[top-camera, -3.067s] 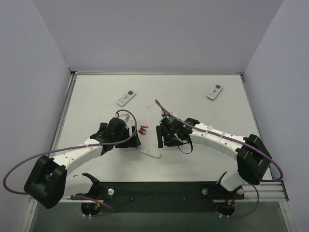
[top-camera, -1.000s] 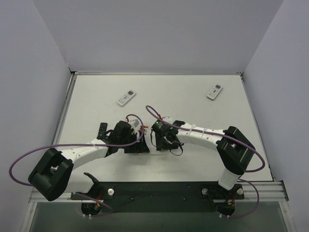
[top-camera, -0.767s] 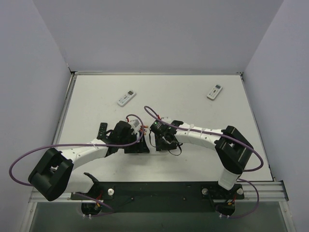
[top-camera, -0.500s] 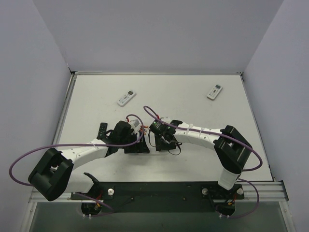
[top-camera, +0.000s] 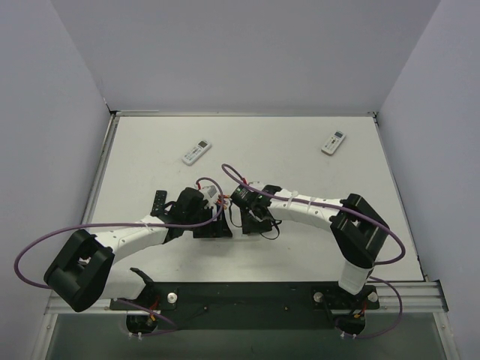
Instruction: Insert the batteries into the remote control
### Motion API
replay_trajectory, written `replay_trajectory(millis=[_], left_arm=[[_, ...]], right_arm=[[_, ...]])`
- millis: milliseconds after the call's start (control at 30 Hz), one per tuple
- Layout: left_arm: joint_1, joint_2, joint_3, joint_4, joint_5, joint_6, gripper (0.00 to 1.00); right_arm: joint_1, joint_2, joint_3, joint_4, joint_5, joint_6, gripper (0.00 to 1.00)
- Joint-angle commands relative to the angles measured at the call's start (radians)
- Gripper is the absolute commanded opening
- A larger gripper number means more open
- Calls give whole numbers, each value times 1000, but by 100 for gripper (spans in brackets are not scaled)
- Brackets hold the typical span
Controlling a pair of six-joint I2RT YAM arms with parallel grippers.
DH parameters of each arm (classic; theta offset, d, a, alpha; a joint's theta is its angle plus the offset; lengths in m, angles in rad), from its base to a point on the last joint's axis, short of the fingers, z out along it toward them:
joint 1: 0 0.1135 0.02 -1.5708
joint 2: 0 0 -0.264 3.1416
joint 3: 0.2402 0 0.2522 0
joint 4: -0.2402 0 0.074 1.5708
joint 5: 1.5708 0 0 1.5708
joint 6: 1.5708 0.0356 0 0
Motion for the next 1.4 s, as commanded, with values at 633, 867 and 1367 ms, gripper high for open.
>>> replay_trajectory(millis=[633, 867, 1367], left_arm=[[-3, 0, 16, 38, 49, 13, 82], [-3, 3, 17, 34, 43, 13, 82], [-1, -2, 16, 33, 43, 14, 82]], right_arm=[[50, -80, 64, -62, 117, -3, 38], [31, -134, 32, -99, 147, 26, 43], [11, -17, 12, -62, 36, 31, 48]])
